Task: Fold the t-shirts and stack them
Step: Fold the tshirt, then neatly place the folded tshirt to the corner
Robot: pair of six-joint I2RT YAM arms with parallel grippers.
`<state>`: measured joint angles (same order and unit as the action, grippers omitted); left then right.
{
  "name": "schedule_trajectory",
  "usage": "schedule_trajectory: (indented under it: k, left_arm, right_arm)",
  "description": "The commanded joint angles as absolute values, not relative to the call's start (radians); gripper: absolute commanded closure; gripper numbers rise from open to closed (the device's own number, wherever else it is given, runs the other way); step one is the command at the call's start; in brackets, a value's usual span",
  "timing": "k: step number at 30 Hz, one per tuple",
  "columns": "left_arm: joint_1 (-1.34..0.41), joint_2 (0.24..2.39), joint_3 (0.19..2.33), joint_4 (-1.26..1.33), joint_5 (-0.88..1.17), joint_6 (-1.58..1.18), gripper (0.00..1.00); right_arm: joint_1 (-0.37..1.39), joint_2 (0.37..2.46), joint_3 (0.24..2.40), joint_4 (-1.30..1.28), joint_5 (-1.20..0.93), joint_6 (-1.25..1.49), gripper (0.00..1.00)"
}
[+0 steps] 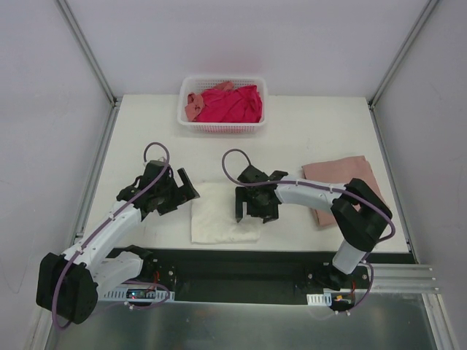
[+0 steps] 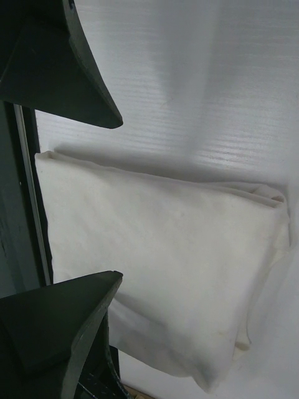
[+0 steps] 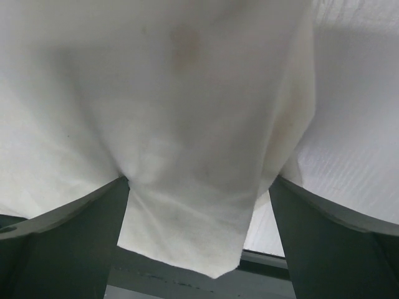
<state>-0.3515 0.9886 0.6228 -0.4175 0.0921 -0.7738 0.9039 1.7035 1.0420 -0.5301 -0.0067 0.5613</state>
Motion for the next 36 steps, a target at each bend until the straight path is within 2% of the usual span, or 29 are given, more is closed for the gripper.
schedule_trajectory:
  k: [1,4,5,7,8,11,14,16,21,26,31,36]
  left_arm:
    - [-0.347,0.996,0.618,-0.422,0.074,-0.787,0.01]
    - [-0.347,0.992,0.618,-0.422,0.077,-0.788,0.01]
    - [-0.345,0.991,0.618,-0.422,0.077,-0.788,0.01]
    - [-0.345,0.989,0.617,-0.423,0.078,-0.79,0.01]
    - [-0.345,0.989,0.615,-0.42,0.08,-0.79,0.01]
    - [-0.345,0.989,0.615,-0.422,0.08,-0.79,0.01]
    - [-0.345,0.989,0.618,-0.422,0.084,-0.788,0.01]
    - [-0.345,0.986,0.621,-0.423,0.084,-0.784,0.01]
    - [-0.345,0.98,0.627,-0.422,0.08,-0.776,0.01]
    - [-0.345,0.991,0.643,-0.423,0.06,-0.756,0.01]
    - [-0.345,1.011,0.664,-0.423,0.04,-0.736,0.01]
    - [-0.345,1.038,0.683,-0.422,0.038,-0.716,0.01]
  right_arm:
    - [0.917,1.761,1.075,-0.459,-0.057,0.558,0.03]
    - [0.92,1.789,1.092,-0.425,-0.071,0.543,0.15]
    - [0.92,1.798,1.092,-0.414,-0.063,0.54,0.25]
    - [0.92,1.802,1.091,-0.403,-0.06,0.537,0.39]
    - [0.919,1.802,1.088,-0.384,-0.061,0.528,0.54]
    - [0.92,1.79,1.071,-0.342,-0.063,0.505,0.74]
    - [0.92,1.761,1.066,-0.348,-0.035,0.456,0.87]
    - [0.916,1.738,1.074,-0.388,-0.006,0.399,0.92]
    - [0.888,1.654,1.129,-0.69,0.231,0.278,0.99]
    - [0.845,1.603,1.141,-0.983,0.503,0.19,1.0]
    - [0.793,1.563,1.155,-1.074,0.743,0.147,0.99]
    - [0.735,1.54,1.204,-1.14,0.83,0.103,0.99]
